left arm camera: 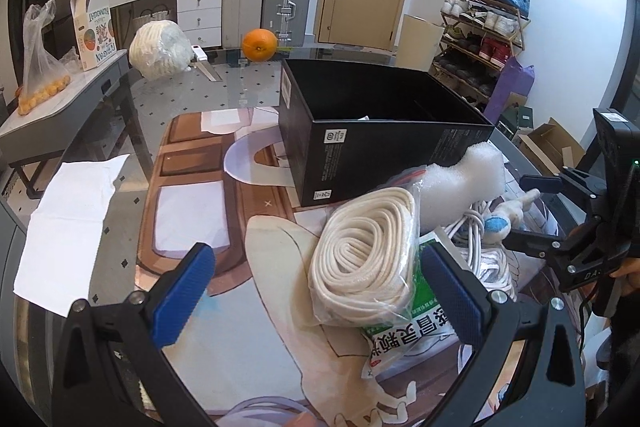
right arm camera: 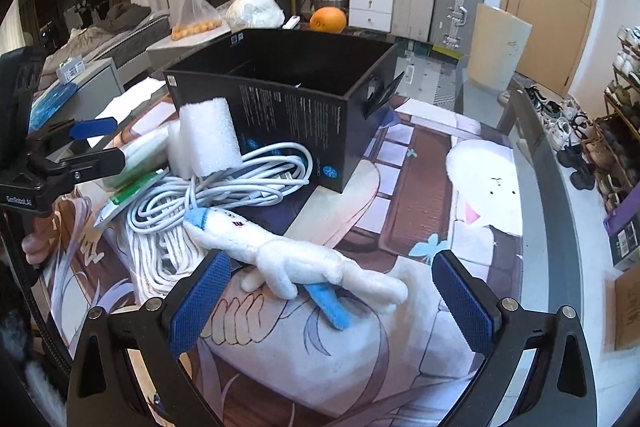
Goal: Organize soft objects
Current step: 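Move right tool to white plush bunny while left tool approaches bagged white rope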
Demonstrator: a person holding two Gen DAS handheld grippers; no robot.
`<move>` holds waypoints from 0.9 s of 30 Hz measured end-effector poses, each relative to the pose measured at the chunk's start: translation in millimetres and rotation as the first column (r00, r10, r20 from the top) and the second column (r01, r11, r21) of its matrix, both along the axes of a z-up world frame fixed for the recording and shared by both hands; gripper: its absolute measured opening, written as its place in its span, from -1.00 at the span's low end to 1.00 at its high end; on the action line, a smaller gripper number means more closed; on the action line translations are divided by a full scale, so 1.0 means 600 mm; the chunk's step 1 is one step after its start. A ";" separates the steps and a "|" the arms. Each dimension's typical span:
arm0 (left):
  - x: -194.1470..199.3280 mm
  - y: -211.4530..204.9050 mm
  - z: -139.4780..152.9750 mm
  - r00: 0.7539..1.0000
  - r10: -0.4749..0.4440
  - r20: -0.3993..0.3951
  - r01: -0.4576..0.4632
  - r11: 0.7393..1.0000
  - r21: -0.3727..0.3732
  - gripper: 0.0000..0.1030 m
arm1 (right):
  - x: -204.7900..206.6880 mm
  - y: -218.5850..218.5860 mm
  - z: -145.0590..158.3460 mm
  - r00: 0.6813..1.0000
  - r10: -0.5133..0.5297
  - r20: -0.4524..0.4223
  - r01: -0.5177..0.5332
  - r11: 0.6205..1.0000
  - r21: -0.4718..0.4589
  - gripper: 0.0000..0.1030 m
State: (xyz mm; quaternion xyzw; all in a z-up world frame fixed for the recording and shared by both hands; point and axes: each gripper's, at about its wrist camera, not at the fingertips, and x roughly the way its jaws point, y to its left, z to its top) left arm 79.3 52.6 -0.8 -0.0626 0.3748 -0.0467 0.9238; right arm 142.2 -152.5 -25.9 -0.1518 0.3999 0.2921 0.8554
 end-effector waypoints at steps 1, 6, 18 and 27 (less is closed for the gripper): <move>0.001 -0.001 -0.001 1.000 -0.002 -0.005 0.002 1.000 0.002 1.00 | 0.003 0.001 0.000 1.000 0.006 -0.003 -0.006 1.000 -0.001 0.99; 0.013 -0.006 -0.009 0.999 0.001 -0.038 0.000 1.000 0.021 1.00 | 0.014 0.006 -0.007 0.999 0.038 -0.022 -0.038 0.999 -0.008 0.99; 0.035 0.005 -0.025 0.994 -0.018 -0.104 0.011 0.998 -0.069 1.00 | 0.022 0.007 0.002 0.994 0.112 0.007 -0.111 0.991 -0.069 0.99; 0.033 0.006 -0.026 0.992 -0.037 -0.118 0.027 0.996 -0.083 1.00 | 0.038 0.024 -0.006 0.974 0.226 -0.034 -0.227 0.971 -0.073 0.95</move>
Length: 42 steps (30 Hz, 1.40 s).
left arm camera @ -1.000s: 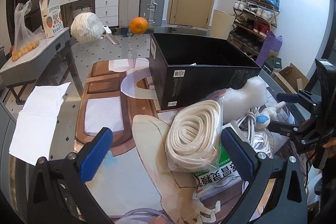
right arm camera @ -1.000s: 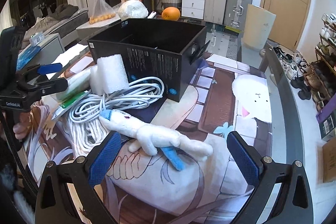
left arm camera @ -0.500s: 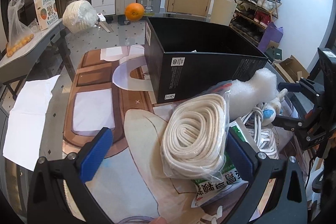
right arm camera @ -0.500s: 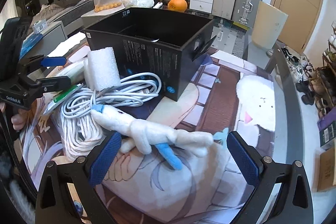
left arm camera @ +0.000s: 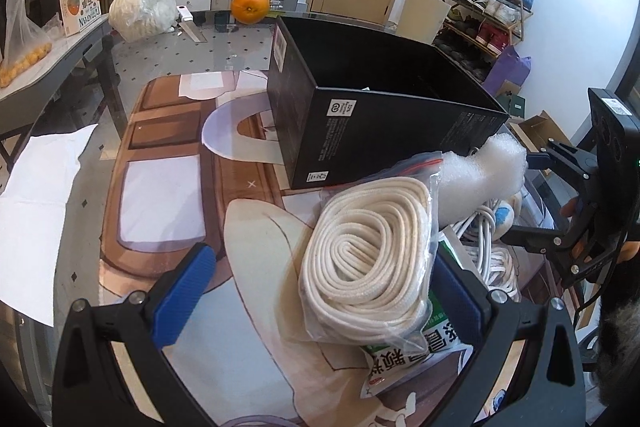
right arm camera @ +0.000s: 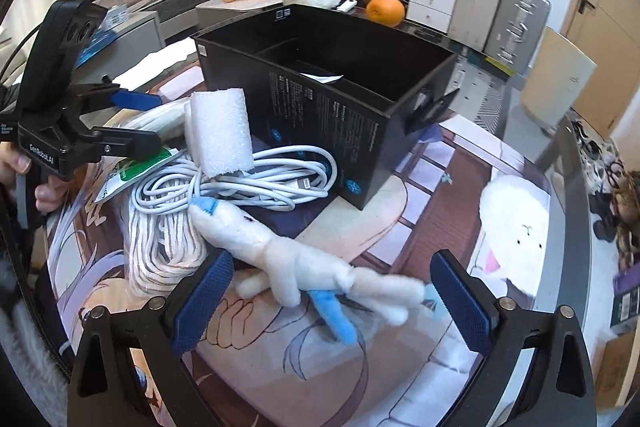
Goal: Organize soft objects
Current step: 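Move right tool to white plush bunny while left tool approaches bagged white rope, then close right gripper on plush bunny while left gripper grasps bagged white rope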
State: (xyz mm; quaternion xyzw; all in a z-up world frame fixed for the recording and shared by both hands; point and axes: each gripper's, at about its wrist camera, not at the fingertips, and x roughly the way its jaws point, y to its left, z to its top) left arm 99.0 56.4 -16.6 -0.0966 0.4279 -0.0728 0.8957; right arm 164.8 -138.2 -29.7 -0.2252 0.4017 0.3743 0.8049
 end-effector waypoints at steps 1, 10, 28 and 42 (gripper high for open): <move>0.000 0.000 0.000 1.000 0.003 -0.003 -0.003 1.000 0.004 1.00 | 0.001 0.000 0.000 1.000 0.000 0.000 0.000 1.000 -0.002 0.95; 0.004 -0.005 0.005 1.000 0.007 0.009 -0.007 0.999 0.045 1.00 | 0.002 -0.007 0.002 0.999 -0.039 0.022 0.040 0.998 -0.051 0.95; 0.000 -0.007 0.008 1.000 0.001 0.019 -0.002 0.998 0.061 1.00 | -0.003 -0.109 0.026 0.912 -0.409 -0.005 0.409 0.911 0.059 0.95; 0.006 -0.005 0.007 1.000 0.001 0.022 -0.003 0.999 0.054 0.99 | 0.009 -0.025 -0.019 0.926 -0.372 -0.060 0.376 0.924 0.070 0.40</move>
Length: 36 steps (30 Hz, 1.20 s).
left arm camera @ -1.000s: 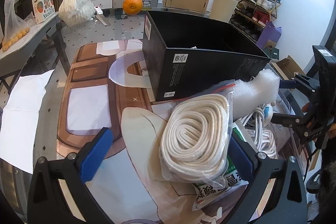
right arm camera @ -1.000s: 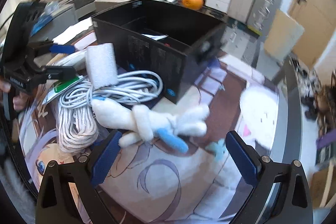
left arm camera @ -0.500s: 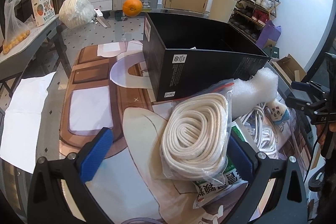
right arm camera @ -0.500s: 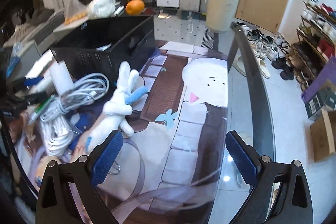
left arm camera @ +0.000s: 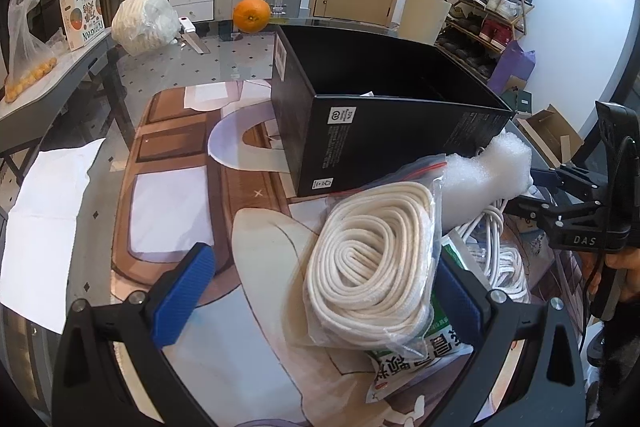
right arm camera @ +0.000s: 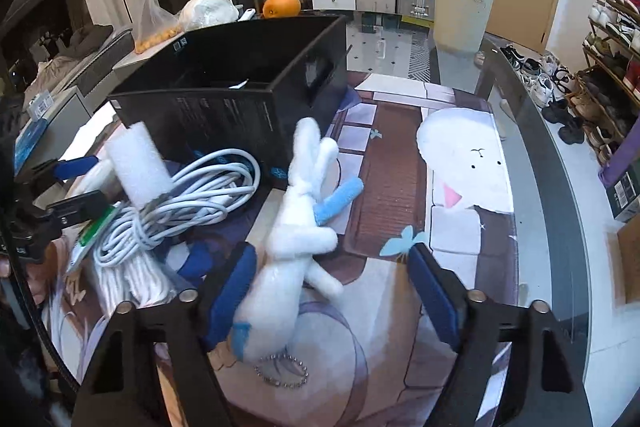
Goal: Organize soft objects
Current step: 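Close right gripper on plush bunny while left gripper grasps bagged white rope, then lift and carry the plush bunny and bagged rope over the black box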
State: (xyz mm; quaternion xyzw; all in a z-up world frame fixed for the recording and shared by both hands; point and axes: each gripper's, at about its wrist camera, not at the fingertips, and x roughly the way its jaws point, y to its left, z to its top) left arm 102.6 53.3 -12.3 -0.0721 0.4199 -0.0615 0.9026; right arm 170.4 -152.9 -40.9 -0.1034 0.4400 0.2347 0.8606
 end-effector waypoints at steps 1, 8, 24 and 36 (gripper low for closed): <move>0.000 0.000 -0.001 1.000 -0.002 0.000 0.002 1.000 -0.004 0.97 | 0.000 0.001 0.000 1.000 0.000 0.008 0.000 1.000 -0.009 0.36; 0.003 -0.003 -0.002 0.998 -0.064 -0.001 0.063 0.995 -0.082 0.30 | -0.001 -0.010 0.001 1.000 0.014 0.021 -0.014 1.000 -0.013 0.10; -0.015 0.000 0.013 0.997 -0.048 0.059 0.054 0.994 -0.091 -0.64 | -0.017 -0.010 0.004 0.998 0.049 0.035 -0.050 0.999 0.017 -0.46; -0.046 0.010 0.042 0.992 -0.021 0.124 0.030 0.997 -0.074 -0.75 | -0.052 -0.023 0.027 0.994 0.058 0.097 -0.062 0.997 0.042 -0.53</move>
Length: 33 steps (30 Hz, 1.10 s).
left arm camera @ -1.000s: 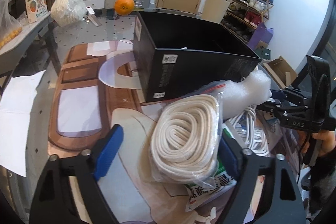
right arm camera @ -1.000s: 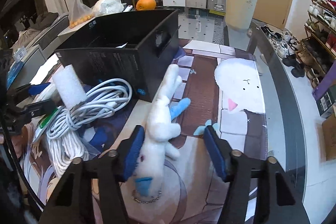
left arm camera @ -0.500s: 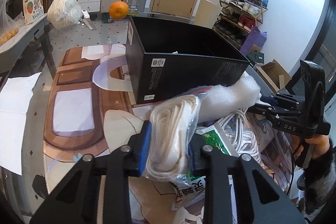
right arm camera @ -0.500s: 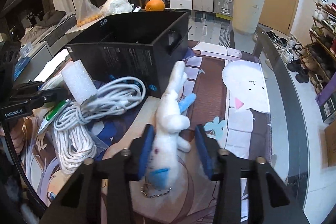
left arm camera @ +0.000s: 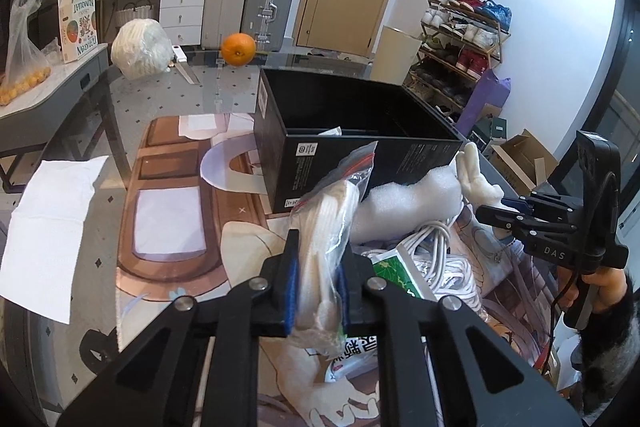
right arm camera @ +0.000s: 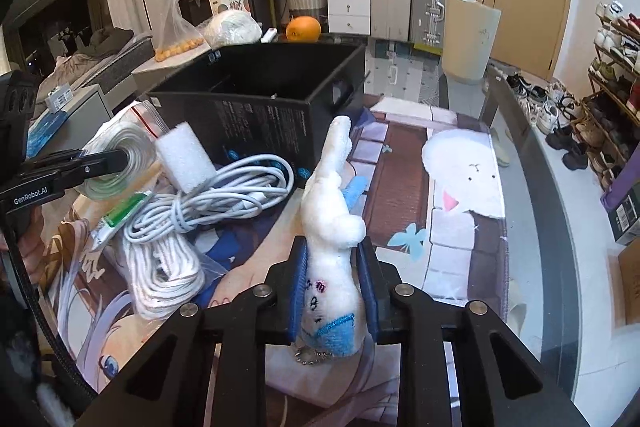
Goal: Organize soft objects
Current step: 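Lift and carry the plush bunny and bagged rope over the black box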
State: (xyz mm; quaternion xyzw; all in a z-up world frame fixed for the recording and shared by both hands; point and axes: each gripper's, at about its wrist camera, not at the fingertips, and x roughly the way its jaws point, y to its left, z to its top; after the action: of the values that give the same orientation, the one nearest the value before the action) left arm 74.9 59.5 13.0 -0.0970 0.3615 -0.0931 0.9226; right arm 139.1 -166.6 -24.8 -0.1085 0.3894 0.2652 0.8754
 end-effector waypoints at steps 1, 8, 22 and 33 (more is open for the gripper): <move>-0.003 0.000 0.004 1.000 0.000 0.008 0.000 1.000 0.002 -0.75 | -0.004 -0.002 0.005 1.000 0.000 0.007 0.000 1.000 0.002 -0.53; -0.012 0.000 0.039 0.998 0.013 0.069 -0.014 1.000 0.012 -0.75 | -0.028 -0.011 0.042 0.998 0.009 0.061 -0.010 1.000 0.023 -0.53; 0.039 -0.016 0.080 0.991 -0.007 0.136 0.003 1.000 0.028 -0.75 | -0.011 0.030 0.119 0.987 0.076 0.142 -0.084 0.995 0.054 -0.53; 0.089 -0.023 0.106 0.985 -0.022 0.172 0.017 0.999 0.028 -0.75 | 0.034 0.076 0.141 0.978 0.131 0.162 -0.140 0.989 0.044 -0.53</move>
State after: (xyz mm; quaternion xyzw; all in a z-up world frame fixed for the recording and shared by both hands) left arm 128.4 45.7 76.7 -0.0728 0.2826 -0.1052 0.9507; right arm 159.6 -121.3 59.7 -0.1312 0.3028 0.3254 0.8861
